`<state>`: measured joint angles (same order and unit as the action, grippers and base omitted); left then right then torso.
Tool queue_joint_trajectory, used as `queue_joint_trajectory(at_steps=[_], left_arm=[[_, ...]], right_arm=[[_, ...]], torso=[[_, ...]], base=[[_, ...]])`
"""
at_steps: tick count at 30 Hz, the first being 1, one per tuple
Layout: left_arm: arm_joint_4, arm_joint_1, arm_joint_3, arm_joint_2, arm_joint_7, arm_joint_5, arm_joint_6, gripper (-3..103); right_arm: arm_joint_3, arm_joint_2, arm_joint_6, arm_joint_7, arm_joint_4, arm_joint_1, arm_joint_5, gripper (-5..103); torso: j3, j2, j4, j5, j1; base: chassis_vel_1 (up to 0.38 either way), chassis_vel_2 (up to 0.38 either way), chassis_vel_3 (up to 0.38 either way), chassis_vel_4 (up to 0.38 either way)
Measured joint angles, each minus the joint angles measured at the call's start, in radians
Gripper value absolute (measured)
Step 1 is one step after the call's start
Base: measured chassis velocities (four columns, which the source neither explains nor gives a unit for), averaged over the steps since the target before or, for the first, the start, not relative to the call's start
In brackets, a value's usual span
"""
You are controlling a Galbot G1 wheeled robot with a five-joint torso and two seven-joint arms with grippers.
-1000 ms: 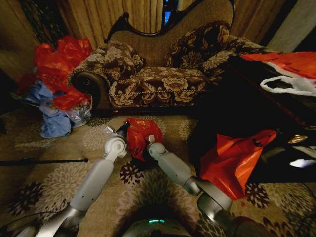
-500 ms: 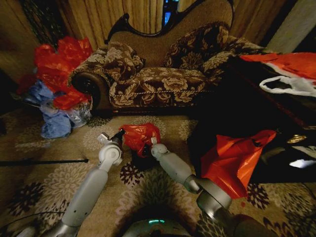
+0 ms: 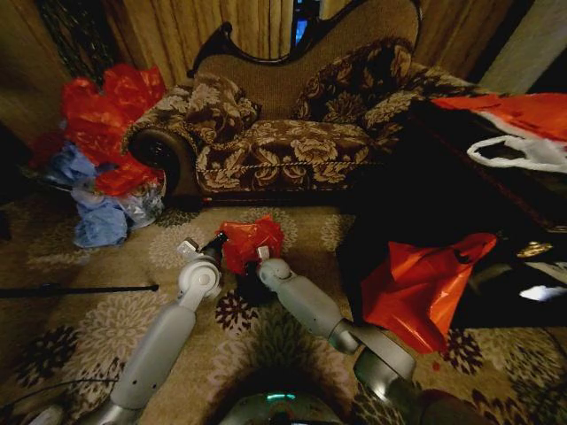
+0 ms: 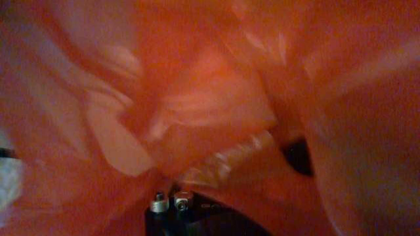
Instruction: Place a garbage bag over the trash bin.
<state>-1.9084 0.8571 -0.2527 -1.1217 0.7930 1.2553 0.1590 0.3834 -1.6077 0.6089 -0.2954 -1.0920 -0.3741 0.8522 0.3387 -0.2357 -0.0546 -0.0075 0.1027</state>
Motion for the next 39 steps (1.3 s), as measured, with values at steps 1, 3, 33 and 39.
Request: queue_joint_trajectory(at_steps=[1,3,33,39], left_arm=[[-0.003,-0.001,0.002,0.001,0.003,0.001,0.001,0],[-0.012,-0.004,0.003,0.006,0.012,0.002,0.005,0],[-0.101,-0.026,0.006,0.075,0.010,-0.006,0.014,0],[-0.103,-0.031,0.004,0.075,0.010,-0.006,0.014,0]], right_arm=[[0.006,0.000,0.002,-0.009,-0.017,0.006,0.003,44],[0.014,0.000,0.008,-0.029,-0.043,0.016,0.005,50],[0.040,0.107,-0.008,-0.156,-0.259,0.012,-0.034,100],[0.040,0.130,-0.010,-0.160,-0.299,0.009,-0.067,100]], torso=[[0.000,0.000,0.0001,0.0000,0.000],[0.000,0.000,0.0002,-0.0001,0.000],[0.000,0.000,0.0003,0.0002,0.000],[0.000,0.000,0.0002,0.0002,0.000]], base=[[0.000,0.000,0.000,0.000],[0.000,0.000,0.000,0.000],[0.000,0.000,0.000,0.000],[0.000,0.000,0.000,0.000]])
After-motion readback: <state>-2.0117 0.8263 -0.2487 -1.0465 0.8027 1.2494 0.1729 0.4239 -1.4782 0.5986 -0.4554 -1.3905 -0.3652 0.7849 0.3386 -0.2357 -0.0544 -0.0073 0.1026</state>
